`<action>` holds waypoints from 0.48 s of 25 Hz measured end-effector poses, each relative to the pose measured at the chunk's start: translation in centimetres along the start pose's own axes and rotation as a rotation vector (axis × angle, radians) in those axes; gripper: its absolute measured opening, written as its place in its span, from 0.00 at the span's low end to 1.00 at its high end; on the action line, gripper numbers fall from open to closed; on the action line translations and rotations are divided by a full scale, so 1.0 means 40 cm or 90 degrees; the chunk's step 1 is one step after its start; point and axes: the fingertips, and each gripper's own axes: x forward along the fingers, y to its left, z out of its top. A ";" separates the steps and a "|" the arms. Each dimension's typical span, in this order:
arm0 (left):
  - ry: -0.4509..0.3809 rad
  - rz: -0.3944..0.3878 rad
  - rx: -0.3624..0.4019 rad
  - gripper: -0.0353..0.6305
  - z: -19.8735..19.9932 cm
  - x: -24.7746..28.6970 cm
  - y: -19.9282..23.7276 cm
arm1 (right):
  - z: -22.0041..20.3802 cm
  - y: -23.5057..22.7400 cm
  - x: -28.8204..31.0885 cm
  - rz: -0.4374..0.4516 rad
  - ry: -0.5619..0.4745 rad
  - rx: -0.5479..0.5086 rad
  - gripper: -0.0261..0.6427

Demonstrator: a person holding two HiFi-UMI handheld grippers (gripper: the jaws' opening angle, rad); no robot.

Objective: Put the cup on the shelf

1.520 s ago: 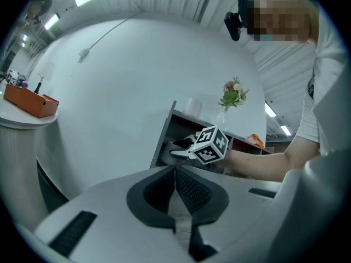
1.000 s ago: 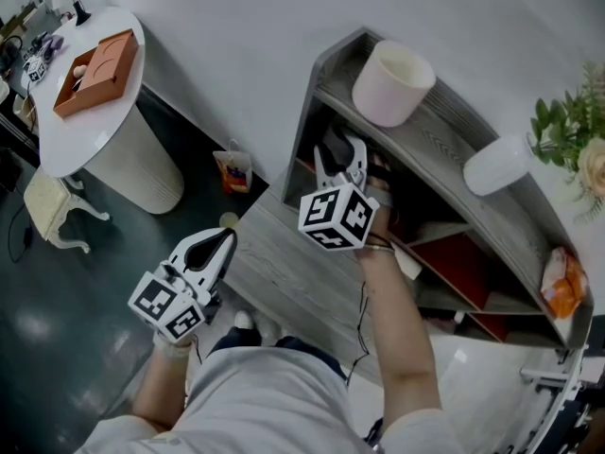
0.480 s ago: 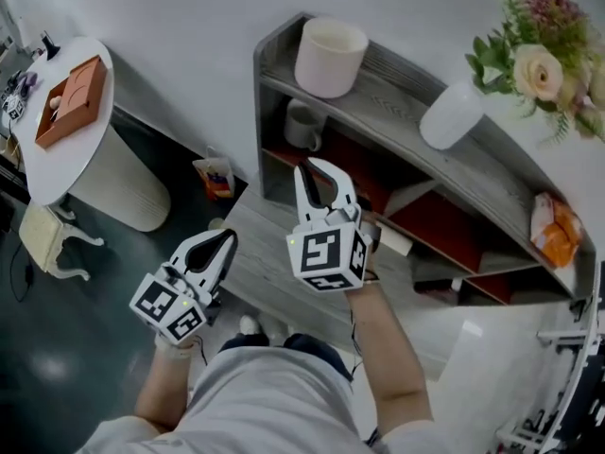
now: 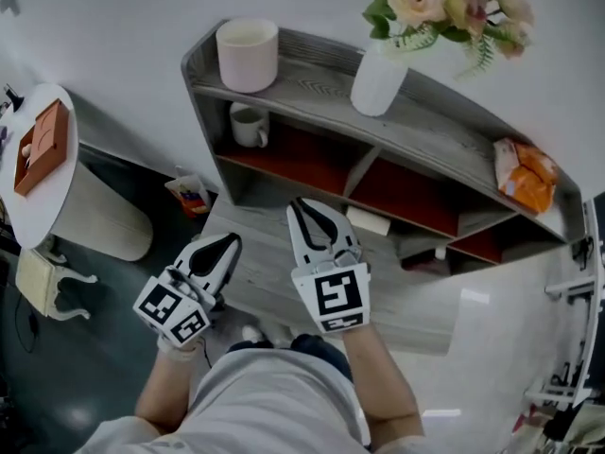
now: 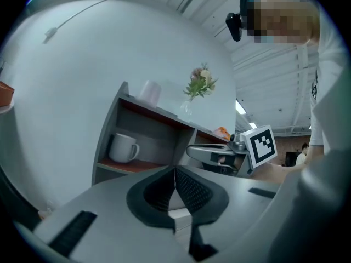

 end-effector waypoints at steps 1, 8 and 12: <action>0.002 -0.008 0.002 0.08 0.000 0.010 -0.010 | -0.008 -0.004 -0.018 -0.004 -0.002 0.011 0.10; 0.018 -0.056 0.011 0.08 -0.014 0.067 -0.068 | -0.058 -0.021 -0.132 -0.040 -0.035 0.105 0.10; 0.028 -0.074 0.015 0.08 -0.024 0.091 -0.096 | -0.082 -0.027 -0.186 -0.059 -0.052 0.146 0.10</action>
